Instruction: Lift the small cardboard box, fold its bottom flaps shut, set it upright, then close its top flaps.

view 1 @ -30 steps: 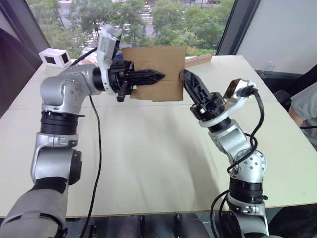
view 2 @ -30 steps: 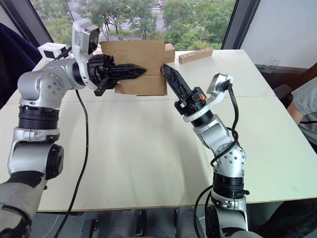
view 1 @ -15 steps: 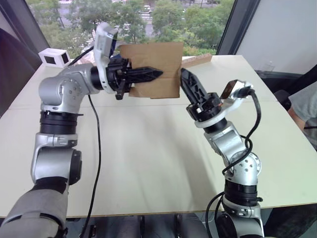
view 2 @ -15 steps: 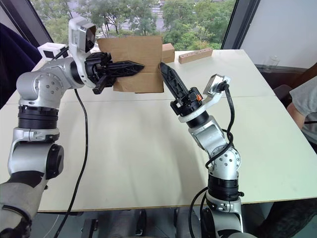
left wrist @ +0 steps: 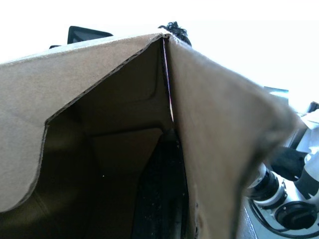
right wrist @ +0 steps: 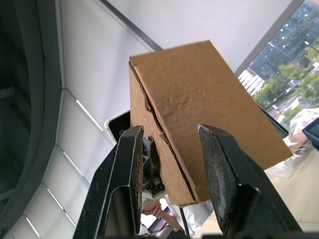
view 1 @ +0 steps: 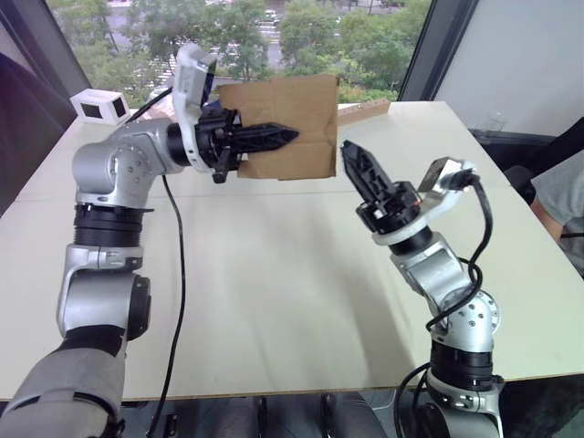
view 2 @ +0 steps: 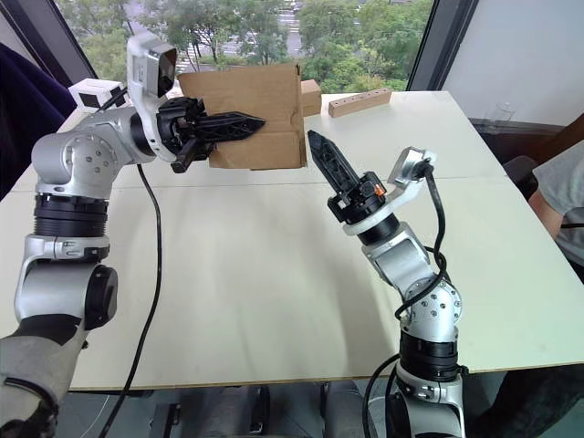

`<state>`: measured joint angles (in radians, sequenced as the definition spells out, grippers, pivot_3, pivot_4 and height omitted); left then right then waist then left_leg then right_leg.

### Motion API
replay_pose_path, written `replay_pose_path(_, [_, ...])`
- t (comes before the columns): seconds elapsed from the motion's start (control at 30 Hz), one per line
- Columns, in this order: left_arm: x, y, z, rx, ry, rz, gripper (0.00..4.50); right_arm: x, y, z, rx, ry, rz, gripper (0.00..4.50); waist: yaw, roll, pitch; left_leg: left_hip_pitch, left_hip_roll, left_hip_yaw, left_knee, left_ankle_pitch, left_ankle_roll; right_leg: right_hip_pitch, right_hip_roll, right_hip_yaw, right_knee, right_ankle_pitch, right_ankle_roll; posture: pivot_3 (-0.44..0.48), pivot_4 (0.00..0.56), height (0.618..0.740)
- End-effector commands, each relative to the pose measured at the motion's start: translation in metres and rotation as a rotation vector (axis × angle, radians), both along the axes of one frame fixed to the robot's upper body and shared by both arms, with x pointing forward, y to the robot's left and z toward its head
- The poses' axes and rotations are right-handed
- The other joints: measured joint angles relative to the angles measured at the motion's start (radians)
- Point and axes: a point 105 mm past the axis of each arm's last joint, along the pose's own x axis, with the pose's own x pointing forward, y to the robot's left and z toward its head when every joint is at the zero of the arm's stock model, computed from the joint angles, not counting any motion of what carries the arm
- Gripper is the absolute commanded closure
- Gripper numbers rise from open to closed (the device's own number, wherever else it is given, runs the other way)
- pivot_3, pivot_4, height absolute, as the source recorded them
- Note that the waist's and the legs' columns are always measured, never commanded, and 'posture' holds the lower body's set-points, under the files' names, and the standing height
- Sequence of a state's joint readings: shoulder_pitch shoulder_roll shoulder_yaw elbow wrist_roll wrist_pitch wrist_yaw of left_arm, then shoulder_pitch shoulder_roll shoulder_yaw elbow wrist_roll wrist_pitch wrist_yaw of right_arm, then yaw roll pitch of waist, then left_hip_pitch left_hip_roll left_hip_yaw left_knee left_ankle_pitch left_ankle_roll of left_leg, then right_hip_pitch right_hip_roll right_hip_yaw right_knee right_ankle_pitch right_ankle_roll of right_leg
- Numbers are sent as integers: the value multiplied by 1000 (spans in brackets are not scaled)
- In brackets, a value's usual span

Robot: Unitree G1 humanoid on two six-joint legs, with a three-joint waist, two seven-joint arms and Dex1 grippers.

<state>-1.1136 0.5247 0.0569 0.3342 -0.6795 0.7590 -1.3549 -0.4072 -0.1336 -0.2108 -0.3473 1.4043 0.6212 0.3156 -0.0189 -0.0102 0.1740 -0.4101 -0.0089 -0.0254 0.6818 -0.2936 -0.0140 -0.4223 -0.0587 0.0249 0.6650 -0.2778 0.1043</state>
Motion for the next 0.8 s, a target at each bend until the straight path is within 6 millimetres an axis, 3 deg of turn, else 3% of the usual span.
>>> replay_pose_path(0.03, [-5, 1, 16, -20, -61, -14, 4500, -5, -5, 10, 33, -39, 5, 3246, 0, 0, 0, 0, 0, 0, 0, 0, 0, 0, 0, 0, 0, 0, 0, 0, 150, 740])
replay_pose_path(0.13, [-5, 1, 16, -19, -61, -14, 4500, -3, -4, 8, 22, -33, -4, 4292, 0, 0, 0, 0, 0, 0, 0, 0, 0, 0, 0, 0, 0, 0, 0, 0, 150, 740])
replay_pose_path(0.17, [-5, 1, 16, -19, -61, -14, 4500, -2, -2, 6, 10, -32, -4, 4449, 0, 0, 0, 0, 0, 0, 0, 0, 0, 0, 0, 0, 0, 0, 0, 0, 150, 740])
replay_pose_path(0.8, [-5, 1, 17, -24, -61, -18, 4500, -11, 31, -14, -87, -4, 79, 4449, 0, 0, 0, 0, 0, 0, 0, 0, 0, 0, 0, 0, 0, 0, 0, 0, 150, 740])
